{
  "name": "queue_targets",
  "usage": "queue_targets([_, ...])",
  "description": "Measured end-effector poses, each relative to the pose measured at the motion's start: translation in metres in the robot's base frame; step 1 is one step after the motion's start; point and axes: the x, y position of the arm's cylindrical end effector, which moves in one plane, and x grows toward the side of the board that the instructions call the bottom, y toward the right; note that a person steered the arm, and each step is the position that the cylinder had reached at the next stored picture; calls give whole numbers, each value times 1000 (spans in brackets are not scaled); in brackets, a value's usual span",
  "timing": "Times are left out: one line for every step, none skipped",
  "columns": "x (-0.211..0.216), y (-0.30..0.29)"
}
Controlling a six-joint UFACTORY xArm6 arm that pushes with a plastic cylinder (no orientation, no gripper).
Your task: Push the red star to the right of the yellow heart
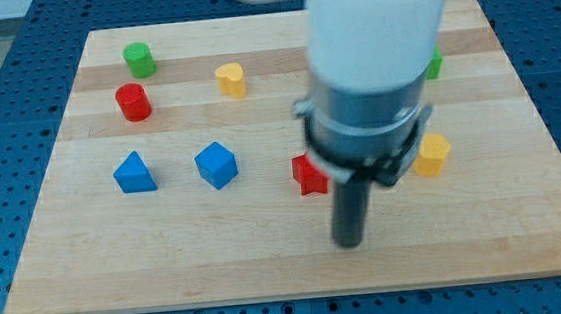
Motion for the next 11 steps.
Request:
queue_targets([-2,-2])
queue_targets([-30,-3])
queue_targets([-81,-13])
queue_targets([-123,-29])
queue_targets([-171,-41])
queue_targets([-215,-45])
queue_targets([-185,-23])
queue_targets([-139,-14])
queue_targets([-167,-50])
queue_targets([-208,-82])
queue_targets([-215,-78])
